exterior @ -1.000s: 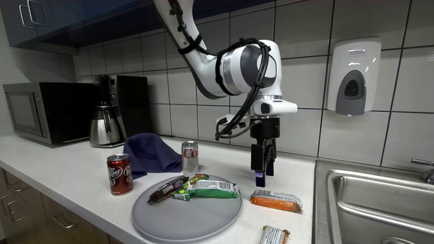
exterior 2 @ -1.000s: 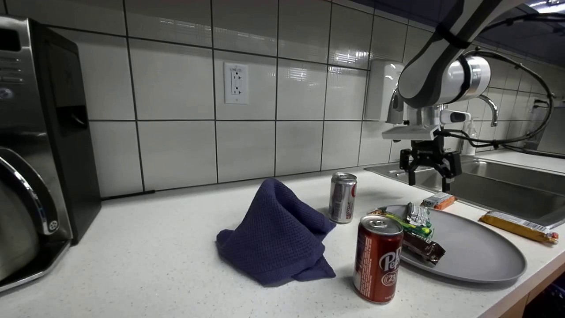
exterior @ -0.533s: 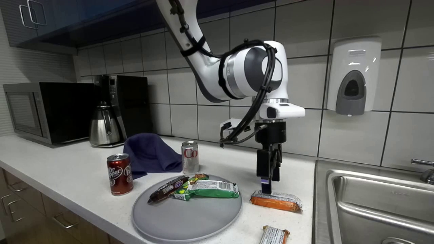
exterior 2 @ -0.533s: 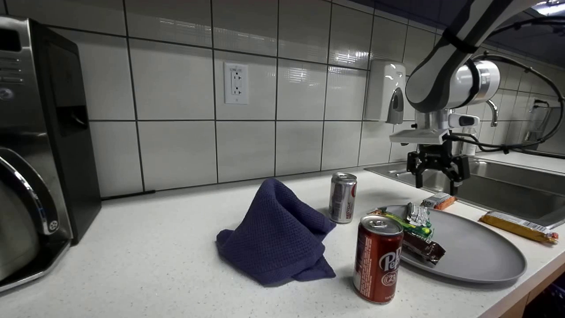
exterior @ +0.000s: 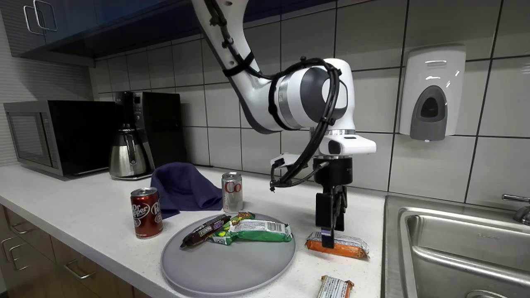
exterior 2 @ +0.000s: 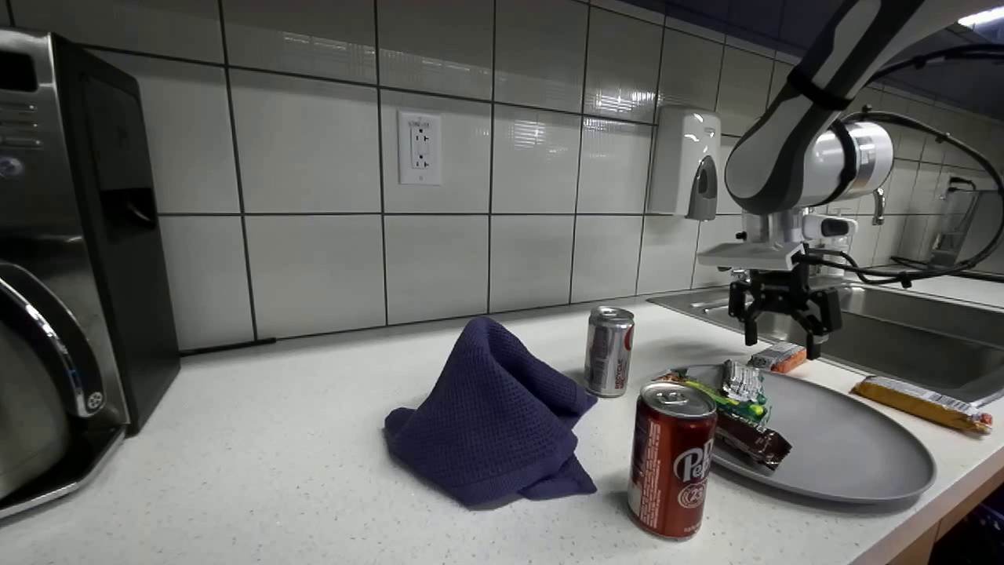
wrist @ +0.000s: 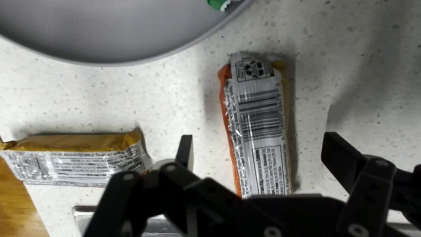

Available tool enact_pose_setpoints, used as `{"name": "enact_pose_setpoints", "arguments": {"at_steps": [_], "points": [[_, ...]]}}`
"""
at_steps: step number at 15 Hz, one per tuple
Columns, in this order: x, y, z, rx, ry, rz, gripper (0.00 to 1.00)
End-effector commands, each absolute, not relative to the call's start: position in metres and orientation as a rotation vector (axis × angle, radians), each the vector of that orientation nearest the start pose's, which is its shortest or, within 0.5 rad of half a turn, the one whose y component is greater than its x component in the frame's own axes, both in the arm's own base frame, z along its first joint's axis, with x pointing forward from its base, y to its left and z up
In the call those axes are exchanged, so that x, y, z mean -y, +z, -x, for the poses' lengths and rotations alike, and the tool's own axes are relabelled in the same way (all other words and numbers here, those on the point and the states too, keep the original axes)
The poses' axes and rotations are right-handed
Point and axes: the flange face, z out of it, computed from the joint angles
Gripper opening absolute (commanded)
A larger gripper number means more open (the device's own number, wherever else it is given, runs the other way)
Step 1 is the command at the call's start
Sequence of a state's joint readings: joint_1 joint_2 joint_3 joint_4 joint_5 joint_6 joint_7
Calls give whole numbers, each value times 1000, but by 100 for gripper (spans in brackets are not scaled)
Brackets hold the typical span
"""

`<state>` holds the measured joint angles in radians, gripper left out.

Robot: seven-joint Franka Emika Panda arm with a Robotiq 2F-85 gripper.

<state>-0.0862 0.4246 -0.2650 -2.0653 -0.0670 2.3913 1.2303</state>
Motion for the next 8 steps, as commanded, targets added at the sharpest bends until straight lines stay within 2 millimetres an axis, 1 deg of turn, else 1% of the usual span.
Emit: {"name": "enact_pose_setpoints", "arguments": {"at_steps": [1, 8], "points": [[204, 218, -547, -2264, -1, 2412, 100], [210, 223, -544, -2272, -8, 2406, 100]]}}
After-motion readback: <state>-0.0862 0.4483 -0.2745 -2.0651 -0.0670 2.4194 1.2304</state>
